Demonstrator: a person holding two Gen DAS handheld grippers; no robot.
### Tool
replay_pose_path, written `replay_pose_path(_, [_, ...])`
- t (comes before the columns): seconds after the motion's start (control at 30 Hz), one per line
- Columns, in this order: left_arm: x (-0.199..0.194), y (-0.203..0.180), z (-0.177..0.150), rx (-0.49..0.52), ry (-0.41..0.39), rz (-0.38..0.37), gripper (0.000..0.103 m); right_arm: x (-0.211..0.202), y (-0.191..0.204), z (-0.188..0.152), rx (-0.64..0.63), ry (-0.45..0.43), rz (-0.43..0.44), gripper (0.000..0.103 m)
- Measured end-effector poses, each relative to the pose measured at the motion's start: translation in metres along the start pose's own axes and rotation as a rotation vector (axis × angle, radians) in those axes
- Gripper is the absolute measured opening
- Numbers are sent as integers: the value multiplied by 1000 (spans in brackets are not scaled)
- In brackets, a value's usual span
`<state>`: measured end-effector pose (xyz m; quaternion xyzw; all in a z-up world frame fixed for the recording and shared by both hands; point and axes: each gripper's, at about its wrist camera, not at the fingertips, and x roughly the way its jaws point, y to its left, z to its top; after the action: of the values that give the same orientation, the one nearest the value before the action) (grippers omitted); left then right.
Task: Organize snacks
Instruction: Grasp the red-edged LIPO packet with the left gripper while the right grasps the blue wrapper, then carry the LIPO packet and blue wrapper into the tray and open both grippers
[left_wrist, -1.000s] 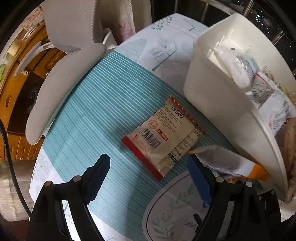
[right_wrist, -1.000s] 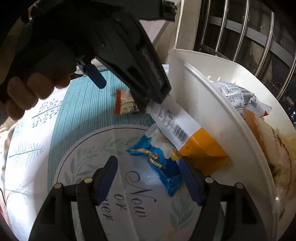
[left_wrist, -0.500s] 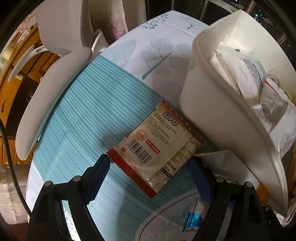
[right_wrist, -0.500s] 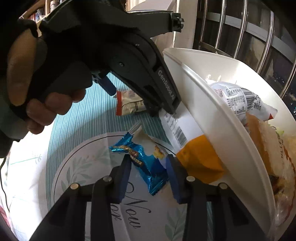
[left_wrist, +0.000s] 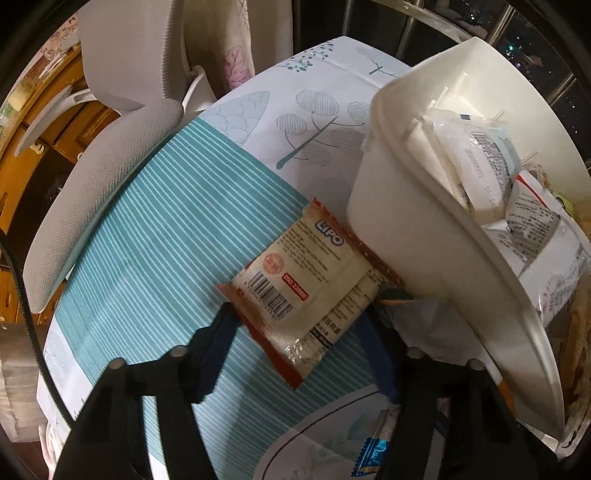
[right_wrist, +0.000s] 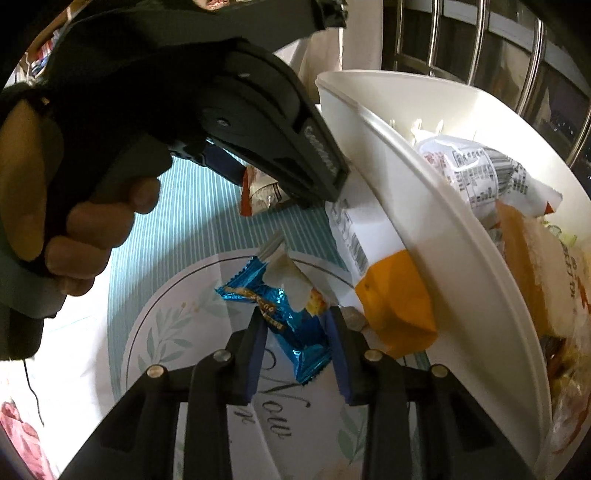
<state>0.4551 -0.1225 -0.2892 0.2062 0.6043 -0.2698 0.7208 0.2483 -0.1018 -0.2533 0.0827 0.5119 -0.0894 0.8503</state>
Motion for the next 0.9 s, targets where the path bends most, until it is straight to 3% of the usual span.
replay_pose_path(0.1, [-3,0,-4,1,3,0,47,0,-3,4,11,35,16,31])
replay_pose_path(0.33, [-7,5,-16,-10,38,-2,32,-3,-16,7,64,117,53,29])
replay_pose_path(0.9, [-42,31,-115,-134,134,41,29,-25,-13,-12,168,266,41,29])
